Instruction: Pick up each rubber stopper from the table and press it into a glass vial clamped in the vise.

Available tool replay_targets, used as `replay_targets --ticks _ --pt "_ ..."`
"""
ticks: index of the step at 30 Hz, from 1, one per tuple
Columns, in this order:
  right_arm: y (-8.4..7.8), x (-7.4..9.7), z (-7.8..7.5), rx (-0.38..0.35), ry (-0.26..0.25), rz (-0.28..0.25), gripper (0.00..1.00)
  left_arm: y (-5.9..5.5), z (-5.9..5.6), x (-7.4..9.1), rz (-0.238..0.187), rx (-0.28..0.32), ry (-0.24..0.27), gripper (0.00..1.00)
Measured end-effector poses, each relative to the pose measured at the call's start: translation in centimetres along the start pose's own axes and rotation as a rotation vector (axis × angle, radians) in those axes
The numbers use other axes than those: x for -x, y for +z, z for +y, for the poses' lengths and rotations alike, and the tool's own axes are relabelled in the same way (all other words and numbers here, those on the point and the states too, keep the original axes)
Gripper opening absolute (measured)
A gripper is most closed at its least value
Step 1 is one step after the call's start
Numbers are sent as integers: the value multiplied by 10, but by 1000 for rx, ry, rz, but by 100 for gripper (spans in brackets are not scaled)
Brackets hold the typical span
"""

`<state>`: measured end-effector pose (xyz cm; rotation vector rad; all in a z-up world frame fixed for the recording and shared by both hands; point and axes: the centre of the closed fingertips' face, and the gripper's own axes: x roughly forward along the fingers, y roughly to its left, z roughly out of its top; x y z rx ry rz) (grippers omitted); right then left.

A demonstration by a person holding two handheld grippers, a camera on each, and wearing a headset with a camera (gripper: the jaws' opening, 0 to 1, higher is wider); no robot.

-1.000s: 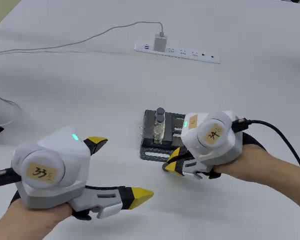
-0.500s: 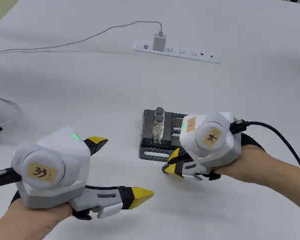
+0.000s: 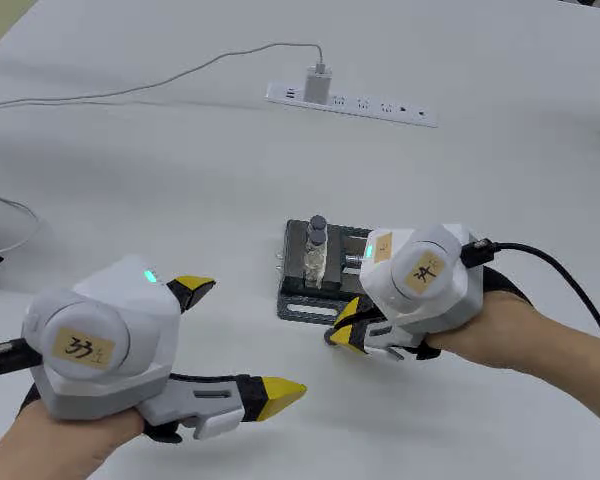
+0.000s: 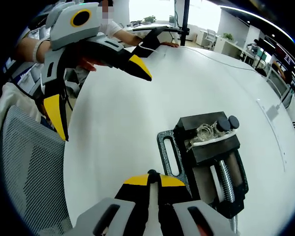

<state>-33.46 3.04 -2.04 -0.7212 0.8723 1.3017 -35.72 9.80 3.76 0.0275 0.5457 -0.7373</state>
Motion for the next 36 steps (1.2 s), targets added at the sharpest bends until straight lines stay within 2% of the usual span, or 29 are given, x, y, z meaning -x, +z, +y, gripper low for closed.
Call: replay_targets --ticks 5,9,13,18,21,25,29,34,36 --pt "7 6 0 -186 20 -84 1 3 0 0 -6 -7 -2 85" --pt "18 16 -3 -356 42 -182 1 4 -1 -1 -9 -21 -11 84" --pt "29 28 -3 -488 76 -271 0 8 -6 -2 -20 -49 -32 78" --pt "47 46 -1 -680 157 -406 0 17 -11 -5 -44 -78 -49 70" --pt "59 59 1 -820 232 -495 0 28 -14 -7 -75 -101 -63 63" --pt "65 69 3 -928 297 -559 0 38 -18 -9 -104 -126 -86 52" --pt "69 77 8 -1032 373 -602 0 49 -25 -10 -141 -143 -124 36" --pt "75 83 20 -1167 461 -633 0 56 -30 -11 -161 -155 -141 29" --pt "73 84 20 -1192 464 -641 0 58 -32 -11 -169 -155 -151 25"
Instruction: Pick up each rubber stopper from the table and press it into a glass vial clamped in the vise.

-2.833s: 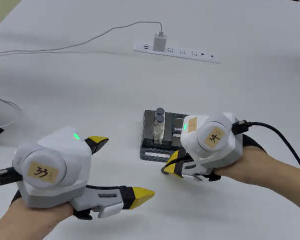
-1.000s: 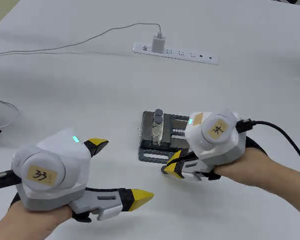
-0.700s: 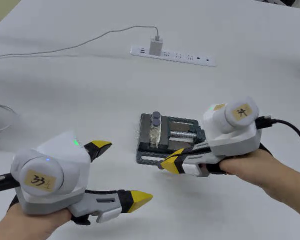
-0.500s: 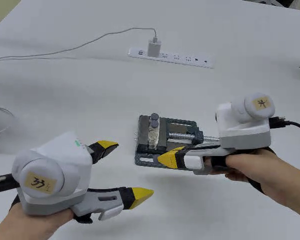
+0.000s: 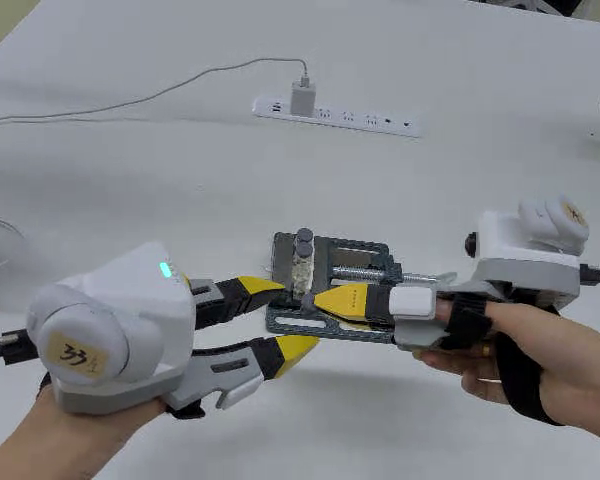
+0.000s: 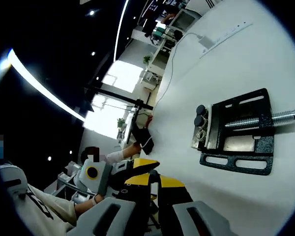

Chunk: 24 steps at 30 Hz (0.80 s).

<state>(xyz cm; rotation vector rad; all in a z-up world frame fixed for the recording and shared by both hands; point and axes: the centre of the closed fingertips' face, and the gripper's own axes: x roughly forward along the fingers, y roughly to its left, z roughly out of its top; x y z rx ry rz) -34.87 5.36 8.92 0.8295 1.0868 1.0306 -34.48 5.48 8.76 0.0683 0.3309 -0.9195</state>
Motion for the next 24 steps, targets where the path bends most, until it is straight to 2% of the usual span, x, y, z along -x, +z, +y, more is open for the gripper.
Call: replay_targets --ticks 5,12,24 --pt "-6 2 3 -12 12 6 0 2 -4 -1 -8 1 -21 15" --pt "-10 3 6 -16 24 18 0 4 -9 -3 -17 8 -46 7" --pt "-9 4 5 -42 43 14 0 4 -12 -4 -17 9 -53 6"
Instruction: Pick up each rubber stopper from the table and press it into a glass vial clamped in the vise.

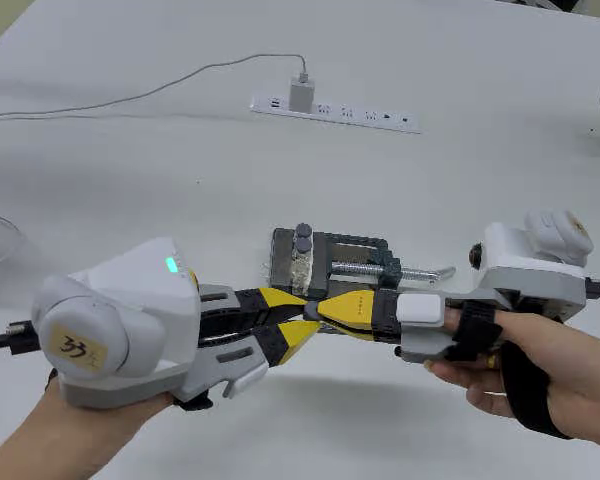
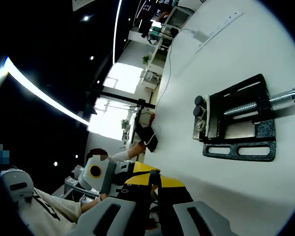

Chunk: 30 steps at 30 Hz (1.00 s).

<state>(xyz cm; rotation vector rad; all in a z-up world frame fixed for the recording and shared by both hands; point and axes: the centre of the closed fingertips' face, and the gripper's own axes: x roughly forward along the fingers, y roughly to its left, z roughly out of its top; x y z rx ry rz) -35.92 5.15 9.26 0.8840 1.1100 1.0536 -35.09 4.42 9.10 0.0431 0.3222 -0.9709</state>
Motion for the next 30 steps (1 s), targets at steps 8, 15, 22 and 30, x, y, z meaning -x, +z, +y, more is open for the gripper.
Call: replay_targets --ticks 8,15,22,30 --pt "4 1 -2 -39 27 -22 0 2 2 0 -6 11 -1 5" --pt "1 1 1 -13 35 -21 0 2 1 1 -5 39 -9 5" --pt "-5 2 2 166 12 11 2 -1 -3 1 10 33 -18 5" --pt "-10 3 1 377 -28 48 35 -4 -4 -1 19 35 -24 5"
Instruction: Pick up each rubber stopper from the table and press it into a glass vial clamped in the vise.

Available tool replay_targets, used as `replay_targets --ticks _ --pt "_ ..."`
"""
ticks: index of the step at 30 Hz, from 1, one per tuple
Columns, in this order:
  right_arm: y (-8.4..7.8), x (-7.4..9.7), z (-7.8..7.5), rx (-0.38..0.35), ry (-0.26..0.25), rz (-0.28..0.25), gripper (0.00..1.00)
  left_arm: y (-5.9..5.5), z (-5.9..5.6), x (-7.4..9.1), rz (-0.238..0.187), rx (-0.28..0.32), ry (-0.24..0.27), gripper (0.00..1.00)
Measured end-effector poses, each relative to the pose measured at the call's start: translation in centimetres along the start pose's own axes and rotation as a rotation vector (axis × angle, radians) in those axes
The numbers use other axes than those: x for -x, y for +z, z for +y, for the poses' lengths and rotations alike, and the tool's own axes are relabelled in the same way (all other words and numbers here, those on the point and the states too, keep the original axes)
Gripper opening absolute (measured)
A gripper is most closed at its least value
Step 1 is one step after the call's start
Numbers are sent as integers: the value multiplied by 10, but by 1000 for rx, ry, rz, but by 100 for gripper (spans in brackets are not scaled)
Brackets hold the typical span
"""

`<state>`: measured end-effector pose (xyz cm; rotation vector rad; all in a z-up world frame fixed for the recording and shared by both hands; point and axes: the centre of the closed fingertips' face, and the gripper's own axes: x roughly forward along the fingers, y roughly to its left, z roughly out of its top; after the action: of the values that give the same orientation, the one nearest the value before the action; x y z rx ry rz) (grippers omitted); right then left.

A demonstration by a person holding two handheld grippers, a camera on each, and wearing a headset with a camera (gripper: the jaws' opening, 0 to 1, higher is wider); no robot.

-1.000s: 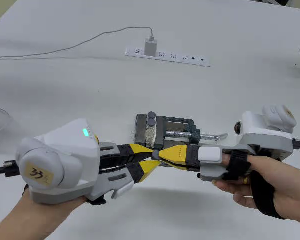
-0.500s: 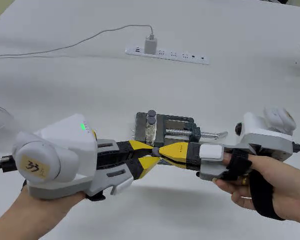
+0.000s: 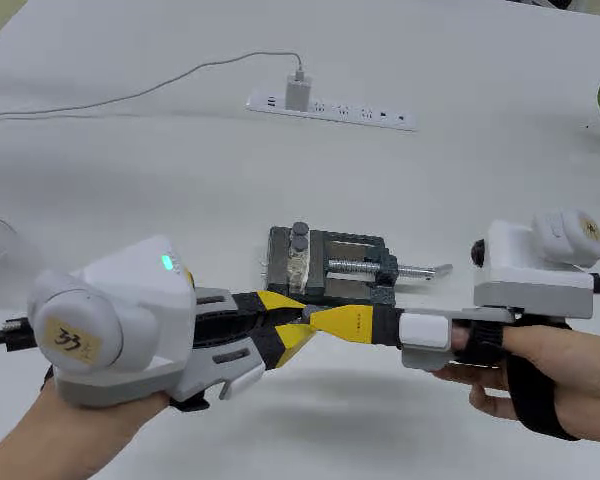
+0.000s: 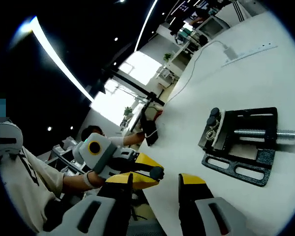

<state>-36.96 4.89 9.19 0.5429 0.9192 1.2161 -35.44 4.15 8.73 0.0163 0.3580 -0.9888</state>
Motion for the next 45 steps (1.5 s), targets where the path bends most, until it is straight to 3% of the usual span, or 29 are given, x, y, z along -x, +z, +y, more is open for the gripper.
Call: replay_targets --ticks 5,9,14,19,23,26,31,41,45 --pt "2 2 -17 135 -45 41 51 -1 -1 0 7 -2 -5 5" --pt "0 3 -21 199 -64 73 53 -3 -2 0 18 -10 -10 5" --pt "2 5 -20 343 -95 126 50 -8 -4 -1 38 -22 -16 5" --pt "1 9 -18 485 -110 215 47 -12 -7 -1 56 -28 -31 5" --pt "-4 9 -13 584 -104 289 41 -14 -9 -1 66 -34 -41 5" --pt "-11 10 -13 679 -93 376 39 -16 -11 -1 75 -39 -51 5" --pt "-22 11 -12 774 -62 489 35 -19 -15 -2 88 -48 -66 5" --pt "-32 11 -11 931 -21 617 26 -25 -24 -3 114 -65 -108 5" --pt "-33 8 -7 953 4 625 21 -26 -26 -4 116 -67 -115 5"
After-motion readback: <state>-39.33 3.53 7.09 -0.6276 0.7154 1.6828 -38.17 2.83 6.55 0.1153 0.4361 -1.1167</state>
